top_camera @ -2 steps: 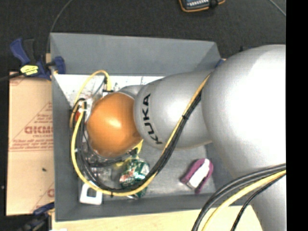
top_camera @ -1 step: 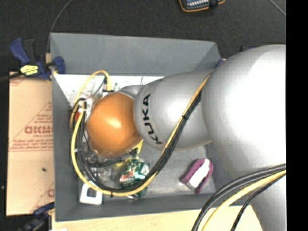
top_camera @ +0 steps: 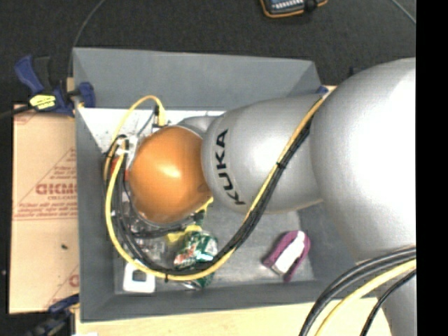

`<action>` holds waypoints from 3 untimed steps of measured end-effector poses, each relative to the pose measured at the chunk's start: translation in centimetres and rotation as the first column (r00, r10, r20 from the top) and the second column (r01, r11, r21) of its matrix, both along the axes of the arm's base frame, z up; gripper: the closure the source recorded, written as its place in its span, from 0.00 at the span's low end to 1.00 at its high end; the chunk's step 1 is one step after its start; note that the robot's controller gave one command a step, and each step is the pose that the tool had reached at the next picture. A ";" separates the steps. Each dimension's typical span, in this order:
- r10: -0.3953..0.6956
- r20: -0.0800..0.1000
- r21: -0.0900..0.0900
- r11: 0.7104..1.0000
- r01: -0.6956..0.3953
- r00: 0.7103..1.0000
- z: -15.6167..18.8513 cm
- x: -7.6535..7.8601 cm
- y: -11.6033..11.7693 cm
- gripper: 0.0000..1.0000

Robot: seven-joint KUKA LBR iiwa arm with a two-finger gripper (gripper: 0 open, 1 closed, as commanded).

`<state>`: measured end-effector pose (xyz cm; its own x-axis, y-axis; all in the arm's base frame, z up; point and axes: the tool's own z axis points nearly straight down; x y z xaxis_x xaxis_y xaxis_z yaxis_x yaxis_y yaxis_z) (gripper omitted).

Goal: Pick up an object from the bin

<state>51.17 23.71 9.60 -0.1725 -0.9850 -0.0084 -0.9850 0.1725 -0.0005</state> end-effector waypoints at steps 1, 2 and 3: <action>0.000 0.006 0.002 1.000 0.000 1.000 2.8 0.2 0.1 1.00; -0.001 0.005 0.002 1.000 0.001 1.000 4.3 0.2 0.1 1.00; -0.004 0.009 0.004 1.000 0.004 1.000 5.1 0.3 0.1 1.00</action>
Offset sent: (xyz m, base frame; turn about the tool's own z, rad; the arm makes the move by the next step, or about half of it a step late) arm 0.0014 0.0004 0.0274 0.0000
